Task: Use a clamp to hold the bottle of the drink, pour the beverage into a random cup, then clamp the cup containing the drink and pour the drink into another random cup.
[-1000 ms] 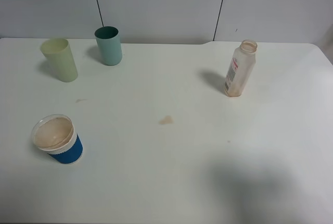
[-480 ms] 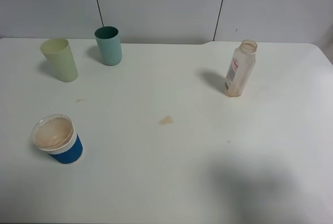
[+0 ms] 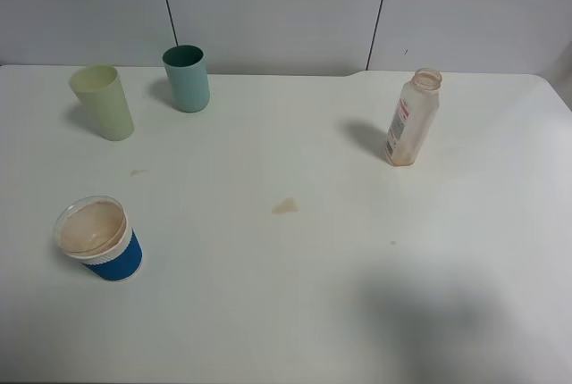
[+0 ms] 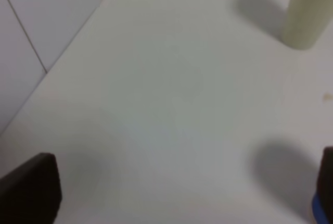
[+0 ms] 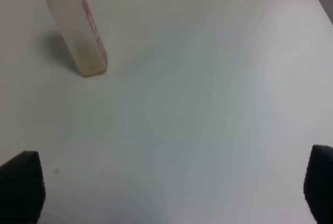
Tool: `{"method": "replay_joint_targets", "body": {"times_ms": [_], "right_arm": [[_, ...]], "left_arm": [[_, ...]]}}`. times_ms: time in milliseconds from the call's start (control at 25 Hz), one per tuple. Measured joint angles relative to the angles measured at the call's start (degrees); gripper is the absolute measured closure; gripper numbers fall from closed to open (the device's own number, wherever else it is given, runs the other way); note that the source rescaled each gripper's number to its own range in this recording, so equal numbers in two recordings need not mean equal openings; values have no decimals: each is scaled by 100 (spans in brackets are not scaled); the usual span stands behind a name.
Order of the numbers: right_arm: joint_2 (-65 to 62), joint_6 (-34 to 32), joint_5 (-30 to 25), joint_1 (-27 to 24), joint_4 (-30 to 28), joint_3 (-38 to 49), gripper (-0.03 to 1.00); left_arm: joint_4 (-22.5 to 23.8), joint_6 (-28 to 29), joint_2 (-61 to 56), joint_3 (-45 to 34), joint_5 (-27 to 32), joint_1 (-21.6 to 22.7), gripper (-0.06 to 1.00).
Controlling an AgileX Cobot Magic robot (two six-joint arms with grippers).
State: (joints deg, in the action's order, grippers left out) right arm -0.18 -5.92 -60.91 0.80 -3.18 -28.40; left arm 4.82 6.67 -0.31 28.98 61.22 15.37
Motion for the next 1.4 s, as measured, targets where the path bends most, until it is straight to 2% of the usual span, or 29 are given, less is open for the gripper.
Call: {"method": "replay_joint_targets", "body": {"times_ms": [360,680,720,760,840,880,1000,1080,1320,1400], "right_arm": [[0,0,0,0,0,0,-3],[0,0,0,0,0,0,-3],[0,0,0,0,0,0,-3],[0,0,0,0,0,0,-3],[0,0,0,0,0,0,-3],[0,0,0,0,0,0,-3],[0,0,0,0,0,0,-3],[0,0,0,0,0,0,-3],[0,0,0,0,0,0,-3],[0,0,0,0,0,0,-3]], "left_arm": [[0,-11,0,0,-62,0,-6],[-221,-309,0,0,-68,-90,-6],[-237,-329,0,0,-68,-181,-6],[-239,-343,0,0,-68,-500,-6],[-249,-344,0,0,-68,-852,-6],[-249,-344,0,0,-68,-852,-6],[-136,-214,0,0,-68,-1378,-6],[-83,-138,0,0,-68,-1549,-6],[-98,-156,0,0,-68,-1596,-6],[-230,-330,0,0,-68,-1596,-6]]}}
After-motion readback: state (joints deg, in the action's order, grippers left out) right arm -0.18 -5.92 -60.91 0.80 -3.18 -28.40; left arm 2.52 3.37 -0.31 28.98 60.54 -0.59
